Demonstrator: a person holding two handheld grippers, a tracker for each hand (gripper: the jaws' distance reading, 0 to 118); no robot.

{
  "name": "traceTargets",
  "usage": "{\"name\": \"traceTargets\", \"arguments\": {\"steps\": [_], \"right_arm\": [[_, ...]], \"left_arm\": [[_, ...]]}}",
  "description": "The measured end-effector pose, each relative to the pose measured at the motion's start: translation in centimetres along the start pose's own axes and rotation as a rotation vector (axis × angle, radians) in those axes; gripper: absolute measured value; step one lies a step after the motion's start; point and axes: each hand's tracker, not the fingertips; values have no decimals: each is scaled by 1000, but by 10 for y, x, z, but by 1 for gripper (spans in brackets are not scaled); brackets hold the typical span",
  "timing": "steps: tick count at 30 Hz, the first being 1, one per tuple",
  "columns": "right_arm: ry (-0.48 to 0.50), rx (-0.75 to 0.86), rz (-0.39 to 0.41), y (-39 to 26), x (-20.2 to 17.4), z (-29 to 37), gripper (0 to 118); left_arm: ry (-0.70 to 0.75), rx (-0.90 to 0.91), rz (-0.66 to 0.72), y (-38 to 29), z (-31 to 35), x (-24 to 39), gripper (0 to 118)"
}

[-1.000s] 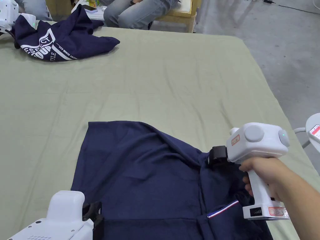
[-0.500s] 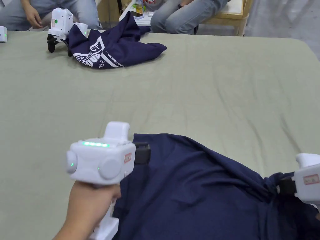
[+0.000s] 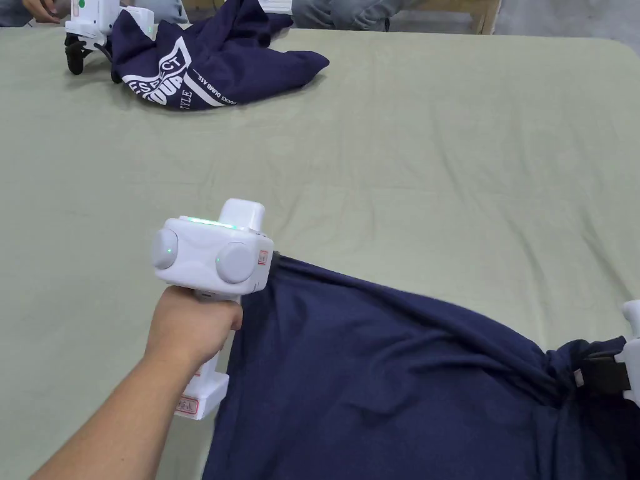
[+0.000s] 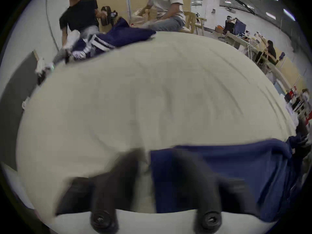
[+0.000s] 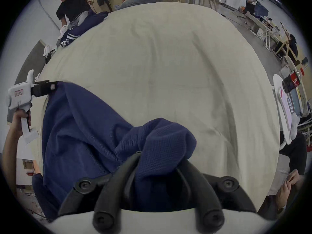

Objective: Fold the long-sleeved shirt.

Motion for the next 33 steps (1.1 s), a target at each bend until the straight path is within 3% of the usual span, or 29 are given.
{"name": "traceTargets", "arguments": {"steps": [1, 5, 7, 15, 19, 24, 29, 33], "right_arm": [[-1, -1, 1, 0, -1, 2, 18], [-15, 11, 11, -1, -4, 14, 18], [-23, 45, 15, -4, -4, 26, 18], [-14, 207, 51, -35, -8, 102, 18], [13, 306, 52, -70, -10, 140, 18], [-48, 424, 137, -124, -14, 166, 18], [-81, 490, 165, -194, -26, 178, 18], [-90, 450, 166, -246, -33, 167, 18]], "left_arm": [[43, 2, -39, -3, 6, 1, 0], [-93, -14, 28, -2, 37, 0, 0], [-46, 32, -13, -2, 59, 3, 0], [-94, 166, -31, -36, 168, -6, 0], [-117, 208, -26, -74, 220, -10, 0], [-140, 247, -19, -138, 270, -7, 0], [-157, 239, 3, -210, 300, 1, 0], [-151, 198, 18, -259, 308, 11, 0]]}}
